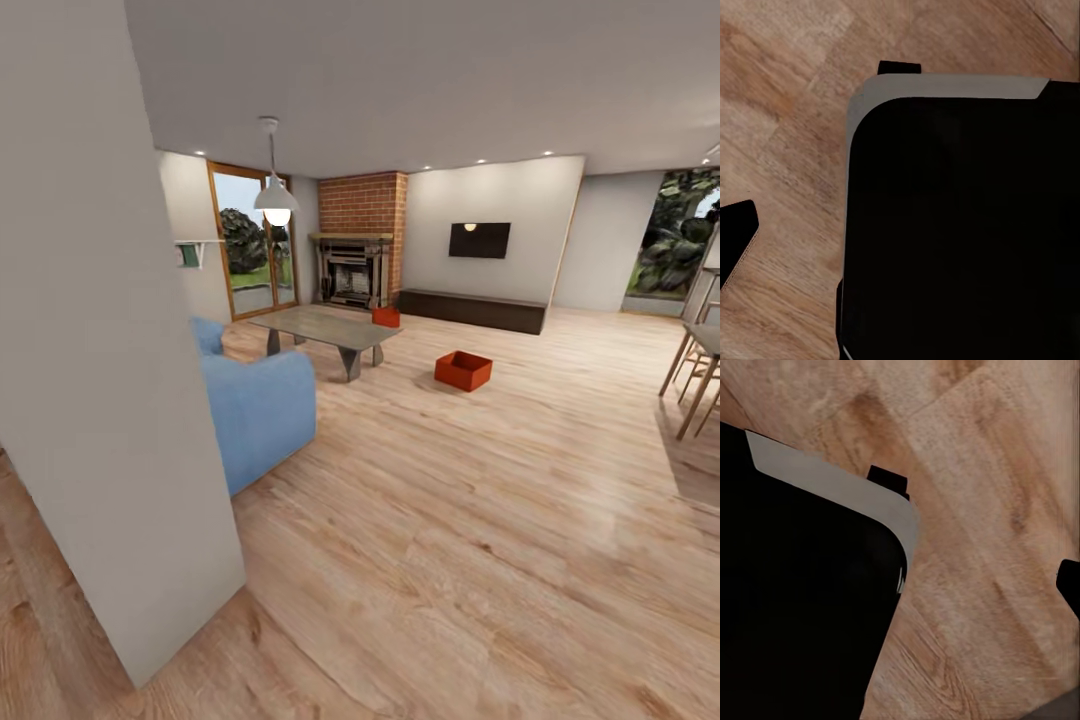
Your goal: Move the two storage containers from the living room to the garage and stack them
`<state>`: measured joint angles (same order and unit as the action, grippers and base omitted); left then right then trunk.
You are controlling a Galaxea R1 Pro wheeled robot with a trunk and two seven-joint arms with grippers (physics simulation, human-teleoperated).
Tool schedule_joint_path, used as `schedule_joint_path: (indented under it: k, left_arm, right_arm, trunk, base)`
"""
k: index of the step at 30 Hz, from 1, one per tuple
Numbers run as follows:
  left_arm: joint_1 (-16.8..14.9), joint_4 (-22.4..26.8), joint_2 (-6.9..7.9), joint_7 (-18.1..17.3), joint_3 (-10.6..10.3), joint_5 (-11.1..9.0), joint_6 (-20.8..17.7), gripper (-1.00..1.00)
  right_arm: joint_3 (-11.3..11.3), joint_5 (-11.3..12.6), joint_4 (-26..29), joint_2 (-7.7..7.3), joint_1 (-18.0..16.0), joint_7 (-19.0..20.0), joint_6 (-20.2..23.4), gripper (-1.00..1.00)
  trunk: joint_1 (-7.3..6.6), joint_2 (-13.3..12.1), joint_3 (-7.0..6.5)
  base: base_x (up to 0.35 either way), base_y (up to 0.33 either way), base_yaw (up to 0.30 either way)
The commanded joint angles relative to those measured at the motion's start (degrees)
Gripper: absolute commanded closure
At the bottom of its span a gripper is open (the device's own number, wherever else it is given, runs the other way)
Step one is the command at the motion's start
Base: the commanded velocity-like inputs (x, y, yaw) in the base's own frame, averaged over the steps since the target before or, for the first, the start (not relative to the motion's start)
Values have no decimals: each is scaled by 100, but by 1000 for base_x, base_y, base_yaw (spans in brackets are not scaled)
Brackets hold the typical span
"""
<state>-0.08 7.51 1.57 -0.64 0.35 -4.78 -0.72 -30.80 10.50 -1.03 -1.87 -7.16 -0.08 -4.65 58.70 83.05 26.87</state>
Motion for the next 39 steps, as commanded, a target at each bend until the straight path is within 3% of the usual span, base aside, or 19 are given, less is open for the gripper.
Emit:
schedule_joint_path:
  k: [1, 39]
  left_arm:
    - [-1, 5, 1, -7, 1, -50, -8, -100]
    - [-1, 5, 1, -7, 1, -51, -12, -100]
  right_arm:
    - [-49, 57, -11, -1, -5, -1, -28, -100]
    - [-47, 22, -11, 1, -5, -1, -28, -100]
  trunk:
    - [3, 2, 6]
    - [3, 2, 6]
  base:
    - [323, 0, 0]
    - [323, 0, 0]
